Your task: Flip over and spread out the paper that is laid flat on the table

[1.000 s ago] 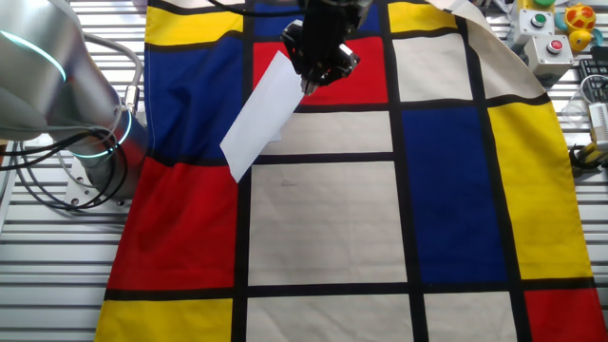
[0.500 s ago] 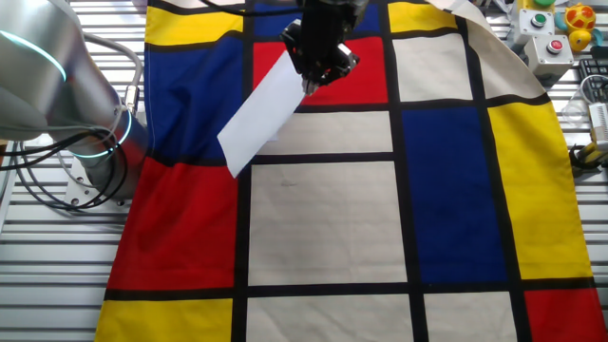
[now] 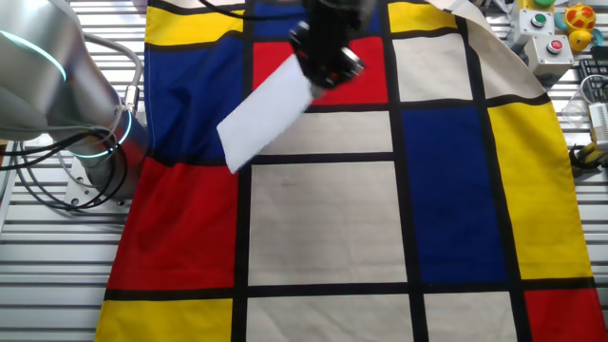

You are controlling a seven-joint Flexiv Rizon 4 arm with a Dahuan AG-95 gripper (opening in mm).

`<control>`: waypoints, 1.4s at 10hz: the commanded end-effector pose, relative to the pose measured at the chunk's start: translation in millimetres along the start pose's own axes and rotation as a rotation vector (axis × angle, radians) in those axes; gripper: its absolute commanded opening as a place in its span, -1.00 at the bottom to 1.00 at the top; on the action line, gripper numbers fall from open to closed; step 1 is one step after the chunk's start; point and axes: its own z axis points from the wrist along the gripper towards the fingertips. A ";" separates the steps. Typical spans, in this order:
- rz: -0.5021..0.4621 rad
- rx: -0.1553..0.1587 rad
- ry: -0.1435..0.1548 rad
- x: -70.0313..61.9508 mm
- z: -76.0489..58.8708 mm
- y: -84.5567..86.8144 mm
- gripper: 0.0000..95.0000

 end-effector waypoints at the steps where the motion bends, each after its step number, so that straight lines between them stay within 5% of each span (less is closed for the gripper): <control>1: -0.054 0.023 -0.008 2.0 5.1 -52.7 -1.00; 3: -0.079 0.060 0.010 3.9 10.4 -85.4 -1.00; 6: -0.136 0.140 0.005 7.4 23.1 -110.0 -1.00; 9: -0.164 0.158 -0.015 6.4 39.7 -119.7 -1.00; 14: -0.172 0.160 -0.013 4.8 47.2 -121.8 -1.00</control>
